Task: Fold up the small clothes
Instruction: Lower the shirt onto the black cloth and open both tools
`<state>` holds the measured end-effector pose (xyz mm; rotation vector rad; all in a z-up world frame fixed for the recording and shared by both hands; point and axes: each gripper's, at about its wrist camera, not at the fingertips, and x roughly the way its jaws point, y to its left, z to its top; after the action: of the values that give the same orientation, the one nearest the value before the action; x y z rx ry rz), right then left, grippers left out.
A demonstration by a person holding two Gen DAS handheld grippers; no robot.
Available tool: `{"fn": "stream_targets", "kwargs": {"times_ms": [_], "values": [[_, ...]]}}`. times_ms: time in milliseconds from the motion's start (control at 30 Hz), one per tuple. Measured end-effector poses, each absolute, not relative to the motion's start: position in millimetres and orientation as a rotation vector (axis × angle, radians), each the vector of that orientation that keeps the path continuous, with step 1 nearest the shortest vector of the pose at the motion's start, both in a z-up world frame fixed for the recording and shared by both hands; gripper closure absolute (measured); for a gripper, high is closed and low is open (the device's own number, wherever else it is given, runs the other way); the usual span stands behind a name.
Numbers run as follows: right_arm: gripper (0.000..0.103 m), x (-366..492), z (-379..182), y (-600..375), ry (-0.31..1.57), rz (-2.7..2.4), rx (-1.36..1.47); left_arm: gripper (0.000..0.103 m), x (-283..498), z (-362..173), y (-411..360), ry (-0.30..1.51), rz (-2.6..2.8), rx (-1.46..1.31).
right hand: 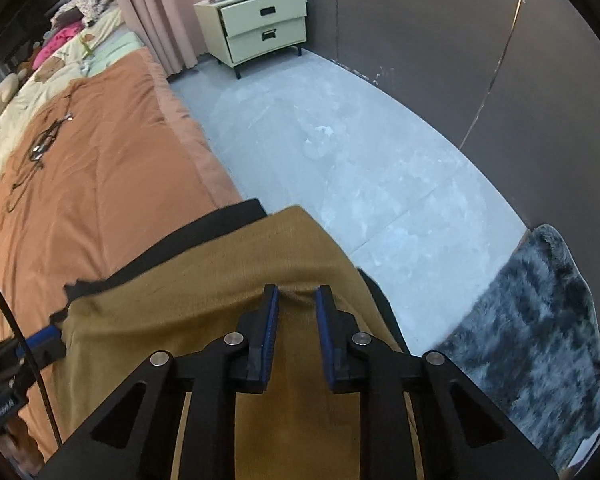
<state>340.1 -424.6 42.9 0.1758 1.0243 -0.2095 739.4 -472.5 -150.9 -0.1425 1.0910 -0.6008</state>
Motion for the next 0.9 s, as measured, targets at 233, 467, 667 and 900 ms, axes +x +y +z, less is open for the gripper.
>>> {"fn": "stream_targets", "kwargs": {"times_ms": [233, 467, 667, 900], "values": [[0.086, 354.5, 23.9, -413.2, 1.026, -0.244, 0.163, 0.078, 735.9, -145.1, -470.3, 1.093, -0.587, -0.142], [0.056, 311.3, 33.7, -418.0, 0.978, -0.187, 0.151, 0.078, 713.9, -120.2, -470.1, 1.076, -0.588, -0.096], [0.056, 231.0, 48.4, -416.1, 0.902, -0.136, 0.051, 0.078, 683.9, -107.1, -477.3, 1.08, -0.621, -0.071], [0.063, 170.6, 29.9, -431.1, 0.886, -0.153, 0.036, 0.077, 654.1, -103.8, -490.0, 1.097, -0.652, -0.032]]}}
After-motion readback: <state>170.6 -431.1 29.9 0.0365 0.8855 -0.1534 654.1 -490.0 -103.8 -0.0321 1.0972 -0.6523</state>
